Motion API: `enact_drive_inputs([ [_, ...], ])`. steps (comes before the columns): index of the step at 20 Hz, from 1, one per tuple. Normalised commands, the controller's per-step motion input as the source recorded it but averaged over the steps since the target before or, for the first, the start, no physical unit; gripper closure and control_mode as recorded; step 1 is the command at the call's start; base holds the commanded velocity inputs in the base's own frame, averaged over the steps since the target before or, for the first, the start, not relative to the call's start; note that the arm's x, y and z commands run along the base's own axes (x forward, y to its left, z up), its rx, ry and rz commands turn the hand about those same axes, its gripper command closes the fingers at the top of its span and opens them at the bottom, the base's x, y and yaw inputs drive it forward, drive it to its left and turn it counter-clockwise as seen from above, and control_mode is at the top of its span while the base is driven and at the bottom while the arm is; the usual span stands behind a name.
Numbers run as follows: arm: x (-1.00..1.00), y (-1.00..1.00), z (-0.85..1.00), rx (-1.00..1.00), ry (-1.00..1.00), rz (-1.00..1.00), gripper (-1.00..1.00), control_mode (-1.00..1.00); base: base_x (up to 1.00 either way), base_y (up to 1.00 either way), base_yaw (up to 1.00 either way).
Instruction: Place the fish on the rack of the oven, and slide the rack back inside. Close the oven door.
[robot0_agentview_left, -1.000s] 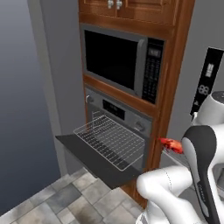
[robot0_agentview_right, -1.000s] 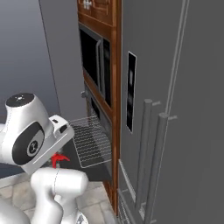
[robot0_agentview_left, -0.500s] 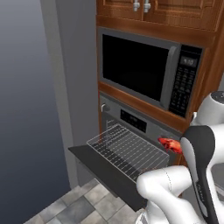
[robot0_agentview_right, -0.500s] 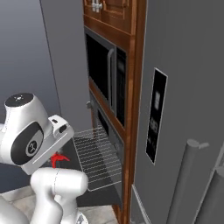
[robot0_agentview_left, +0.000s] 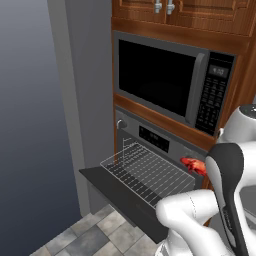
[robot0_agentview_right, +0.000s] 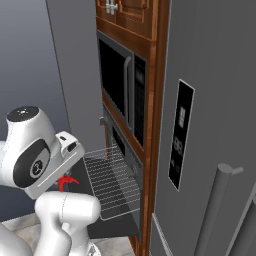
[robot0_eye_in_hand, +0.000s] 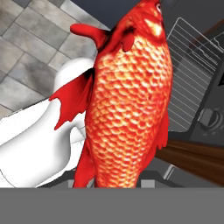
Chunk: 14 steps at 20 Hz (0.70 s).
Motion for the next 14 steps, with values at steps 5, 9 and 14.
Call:
enact_drive_inputs([
  [5, 0.17, 0.0, -0.19, 0.0, 0.0, 0.04, 1.0, -1.0, 0.0, 0.0, 0.0],
  [9, 0.46, 0.04, -0.39, 0.0, 0.0, 0.0, 1.0, -1.0, 0.0, 0.0, 0.0],
  [14, 0.53, 0.16, -0.55, 0.0, 0.0, 0.0, 1.0, -1.0, 0.0, 0.0, 0.0],
])
